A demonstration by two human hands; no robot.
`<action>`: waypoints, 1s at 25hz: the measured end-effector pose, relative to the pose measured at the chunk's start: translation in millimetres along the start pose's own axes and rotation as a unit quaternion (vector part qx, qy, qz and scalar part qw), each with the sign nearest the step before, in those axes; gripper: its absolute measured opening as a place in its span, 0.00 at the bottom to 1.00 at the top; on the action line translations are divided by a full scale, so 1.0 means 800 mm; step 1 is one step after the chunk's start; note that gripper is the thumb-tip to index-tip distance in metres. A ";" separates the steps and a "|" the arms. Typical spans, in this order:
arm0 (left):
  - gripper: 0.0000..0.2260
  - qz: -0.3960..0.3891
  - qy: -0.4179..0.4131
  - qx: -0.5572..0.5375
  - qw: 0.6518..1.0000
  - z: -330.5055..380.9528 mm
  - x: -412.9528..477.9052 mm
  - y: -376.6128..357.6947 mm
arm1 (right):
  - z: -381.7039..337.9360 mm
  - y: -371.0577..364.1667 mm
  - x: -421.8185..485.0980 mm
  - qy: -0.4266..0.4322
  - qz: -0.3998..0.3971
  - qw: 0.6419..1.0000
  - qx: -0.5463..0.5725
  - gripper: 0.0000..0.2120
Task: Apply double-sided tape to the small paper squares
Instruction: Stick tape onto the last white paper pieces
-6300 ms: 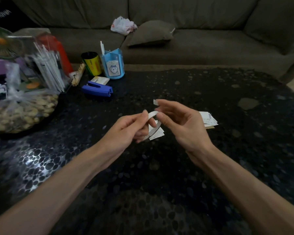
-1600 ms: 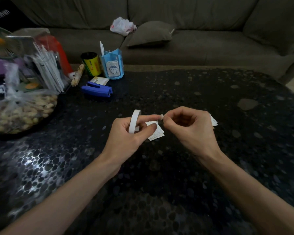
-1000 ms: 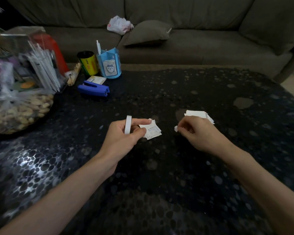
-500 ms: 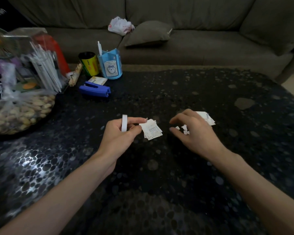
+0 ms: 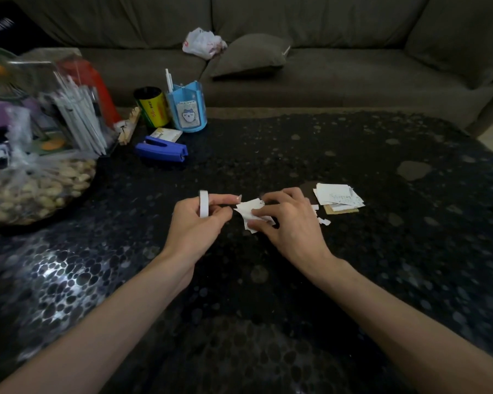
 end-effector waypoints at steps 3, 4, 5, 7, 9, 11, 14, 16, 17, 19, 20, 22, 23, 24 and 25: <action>0.07 0.018 0.014 -0.020 1.000 0.002 0.000 0.000 | -0.003 0.006 -0.007 -0.006 0.024 0.994 0.103 0.14; 0.09 0.026 0.022 -0.019 0.999 0.003 0.001 0.001 | -0.004 0.008 -0.010 -0.011 0.020 0.991 0.135 0.14; 0.12 0.033 0.029 -0.012 0.999 0.003 0.001 0.002 | -0.005 0.009 -0.014 -0.011 0.019 0.991 0.136 0.14; 0.15 0.048 0.032 -0.002 0.998 0.002 0.003 0.002 | -0.004 0.006 -0.018 -0.006 0.035 0.997 0.072 0.18; 0.16 0.062 0.027 -0.005 0.998 0.001 0.006 0.003 | -0.003 0.001 -0.010 -0.010 0.041 0.999 0.018 0.21; 0.15 0.067 0.022 -0.006 0.998 0.001 0.007 0.004 | -0.008 -0.002 0.007 -0.027 0.017 0.999 -0.016 0.24; 0.13 0.064 0.010 -0.009 0.998 0.000 0.006 0.004 | -0.022 -0.007 0.033 -0.056 -0.017 0.997 -0.047 0.24; 0.12 0.066 0.004 -0.013 0.998 -0.001 0.006 0.003 | -0.026 -0.012 0.037 -0.058 -0.011 0.997 -0.052 0.21; 0.12 0.068 0.002 -0.014 0.998 -0.001 0.007 0.004 | -0.027 -0.014 0.037 -0.055 -0.001 0.997 -0.048 0.20; 0.12 0.065 -0.002 -0.011 0.998 -0.001 0.008 0.006 | -0.025 -0.017 0.035 -0.049 0.028 0.998 -0.033 0.17; 0.12 0.062 -0.003 -0.009 0.998 -0.002 0.009 0.006 | -0.025 -0.018 0.035 -0.047 0.039 0.998 -0.024 0.17; 0.13 0.065 -0.004 -0.009 0.998 -0.003 0.011 0.009 | -0.030 -0.019 0.035 -0.045 0.048 0.998 0.008 0.15; 0.14 0.071 -0.004 -0.007 0.997 -0.002 0.012 0.011 | -0.032 -0.016 0.035 -0.046 0.046 0.997 0.042 0.15; 0.15 0.078 -0.004 -0.005 0.997 -0.001 0.013 0.013 | -0.035 -0.011 0.034 -0.051 0.036 0.994 0.091 0.15; 0.18 0.084 -0.002 -0.003 0.996 0.000 0.013 0.014 | -0.037 -0.004 0.031 -0.060 0.022 0.987 0.146 0.15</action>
Point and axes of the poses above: each hand's wrist, its own x-axis towards the middle knuckle, its own y-axis out of the back of the hand, z = x × y, the point moved 1 cm from there along x, towards the middle knuckle, and after that the axes turned 1 degree about x, right-handed, at the moved point
